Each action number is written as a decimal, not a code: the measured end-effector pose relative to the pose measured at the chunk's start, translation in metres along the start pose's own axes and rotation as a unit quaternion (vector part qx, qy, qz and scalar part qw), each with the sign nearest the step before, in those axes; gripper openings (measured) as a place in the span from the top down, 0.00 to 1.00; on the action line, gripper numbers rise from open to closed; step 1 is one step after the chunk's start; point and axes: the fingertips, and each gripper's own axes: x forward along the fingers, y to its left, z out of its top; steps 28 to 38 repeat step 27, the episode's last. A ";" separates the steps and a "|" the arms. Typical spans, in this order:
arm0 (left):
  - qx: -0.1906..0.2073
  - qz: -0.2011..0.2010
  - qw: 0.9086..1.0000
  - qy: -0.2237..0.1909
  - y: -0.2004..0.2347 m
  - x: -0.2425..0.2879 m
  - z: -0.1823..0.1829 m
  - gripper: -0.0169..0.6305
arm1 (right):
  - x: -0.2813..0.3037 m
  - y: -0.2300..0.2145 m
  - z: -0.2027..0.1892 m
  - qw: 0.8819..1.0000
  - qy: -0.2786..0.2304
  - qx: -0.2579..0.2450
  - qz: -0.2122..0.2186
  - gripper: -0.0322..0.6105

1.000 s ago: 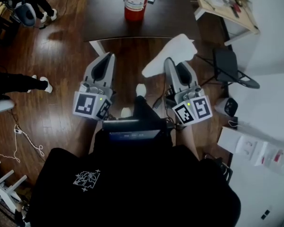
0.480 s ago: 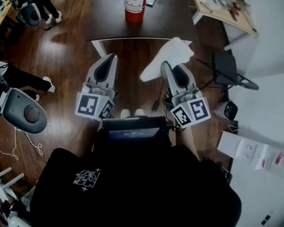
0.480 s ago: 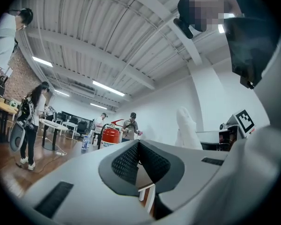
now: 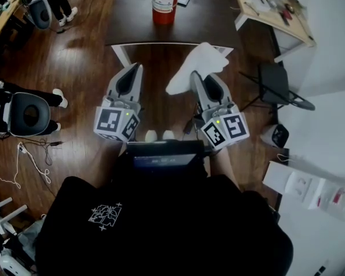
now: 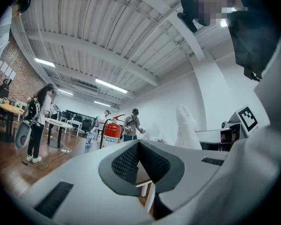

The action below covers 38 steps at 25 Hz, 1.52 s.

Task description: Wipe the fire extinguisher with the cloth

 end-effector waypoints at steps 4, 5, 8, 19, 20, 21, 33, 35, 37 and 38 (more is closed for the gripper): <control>0.003 0.001 1.000 -0.002 -0.003 0.005 -0.001 0.97 | 0.005 -0.004 -0.004 1.000 0.008 -0.014 -0.004 0.80; 0.005 0.001 1.000 -0.004 -0.004 0.005 -0.002 0.97 | 0.006 -0.004 -0.005 1.000 0.009 -0.016 -0.004 0.80; 0.008 0.005 1.000 -0.007 -0.003 0.008 -0.005 0.97 | 0.007 -0.006 -0.007 1.000 0.010 -0.020 -0.006 0.80; 0.013 0.011 1.000 0.000 -0.002 0.019 -0.012 0.97 | 0.016 -0.017 -0.015 0.999 0.017 -0.026 -0.014 0.80; 0.014 0.012 1.000 0.000 -0.001 0.020 -0.012 0.97 | 0.017 -0.017 -0.016 0.999 0.018 -0.025 -0.015 0.80; 0.014 0.012 1.000 0.000 -0.001 0.021 -0.012 0.97 | 0.017 -0.017 -0.016 0.999 0.018 -0.025 -0.015 0.80; 0.012 0.011 1.000 -0.002 -0.006 0.020 -0.012 0.97 | 0.013 -0.017 -0.014 0.999 0.016 -0.027 -0.015 0.80; 0.012 0.011 1.000 -0.002 -0.006 0.020 -0.012 0.97 | 0.013 -0.017 -0.014 0.999 0.016 -0.027 -0.015 0.80; 0.012 0.011 1.000 -0.002 -0.006 0.020 -0.012 0.97 | 0.013 -0.017 -0.014 0.999 0.016 -0.027 -0.015 0.80; 0.012 0.011 1.000 -0.002 -0.006 0.020 -0.012 0.97 | 0.013 -0.017 -0.014 0.999 0.016 -0.027 -0.015 0.80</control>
